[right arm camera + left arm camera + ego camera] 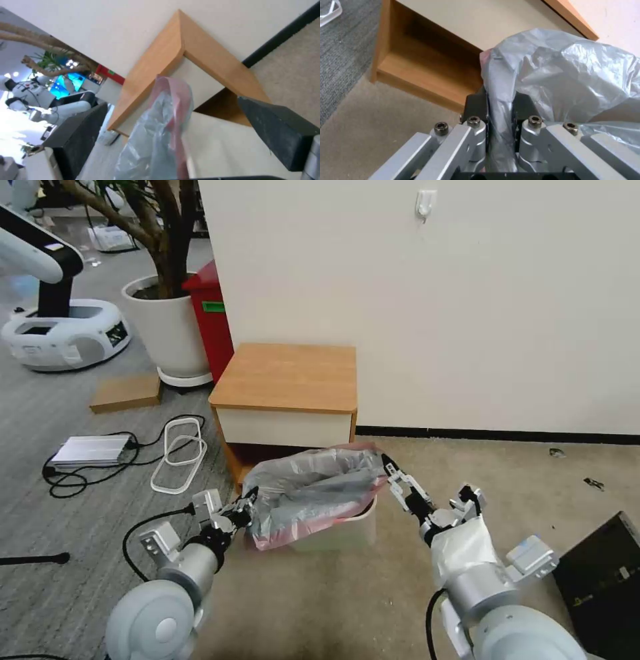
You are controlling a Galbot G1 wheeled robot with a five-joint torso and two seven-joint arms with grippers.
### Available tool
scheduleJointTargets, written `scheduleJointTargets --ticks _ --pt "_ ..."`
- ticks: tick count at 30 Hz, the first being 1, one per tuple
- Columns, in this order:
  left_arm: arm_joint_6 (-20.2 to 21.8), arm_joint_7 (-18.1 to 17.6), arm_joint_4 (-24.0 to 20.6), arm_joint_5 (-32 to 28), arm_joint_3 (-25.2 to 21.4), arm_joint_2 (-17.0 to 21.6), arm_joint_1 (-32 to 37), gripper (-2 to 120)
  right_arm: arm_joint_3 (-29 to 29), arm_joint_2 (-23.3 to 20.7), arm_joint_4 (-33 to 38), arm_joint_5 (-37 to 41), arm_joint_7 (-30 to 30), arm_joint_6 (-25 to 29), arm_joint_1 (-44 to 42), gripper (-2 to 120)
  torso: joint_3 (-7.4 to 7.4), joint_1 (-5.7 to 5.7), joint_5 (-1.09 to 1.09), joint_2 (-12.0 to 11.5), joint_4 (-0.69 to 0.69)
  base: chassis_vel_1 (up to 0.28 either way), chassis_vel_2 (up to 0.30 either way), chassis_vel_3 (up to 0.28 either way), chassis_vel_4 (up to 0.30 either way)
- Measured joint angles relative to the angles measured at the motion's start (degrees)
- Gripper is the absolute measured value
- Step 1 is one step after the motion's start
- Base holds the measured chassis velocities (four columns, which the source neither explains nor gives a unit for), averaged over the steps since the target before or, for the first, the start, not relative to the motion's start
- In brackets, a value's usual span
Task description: Pick up the garbage bag from the table and place it over the trash can.
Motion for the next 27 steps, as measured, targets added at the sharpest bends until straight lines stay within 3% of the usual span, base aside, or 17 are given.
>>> scheduleJointTargets --ticks 6,10,12,14,27 --pt "-0.86 -0.25 -0.41 -0.17 0.12 -0.05 0.19 9 -1.13 1.13 -2.55 -3.29 -1.15 0.68 0.53 92 0.00 0.00 0.01 0.00 0.00 0.000 0.000 0.000 0.000" --pt "-0.90 -1.09 -1.23 -0.91 -0.13 -0.25 0.58 9 -1.09 2.09 -2.99 -4.11 -1.78 0.99 0.65 73 0.00 0.00 0.01 0.00 0.00 0.000 0.000 0.000 0.000" --pt "-0.90 -1.18 -1.29 -0.96 -0.15 -0.35 0.62 9 -1.04 2.16 -2.97 -4.17 -1.81 1.00 0.65 71 0.00 0.00 0.00 0.00 0.00 0.000 0.000 0.000 0.000" --pt "-0.90 -1.42 -1.46 -1.03 -0.23 -0.82 0.90 9 -1.01 2.23 -2.86 -4.84 -2.17 1.21 0.41 59 0.00 0.00 0.01 0.00 0.00 0.000 0.000 0.000 0.000" --pt "-0.90 -1.83 -2.02 -1.19 -0.02 -0.98 1.33 9 -1.12 2.08 -2.90 -8.25 -2.89 3.03 -0.73 15 0.00 0.00 0.01 0.00 0.00 0.000 0.000 0.000 0.000"
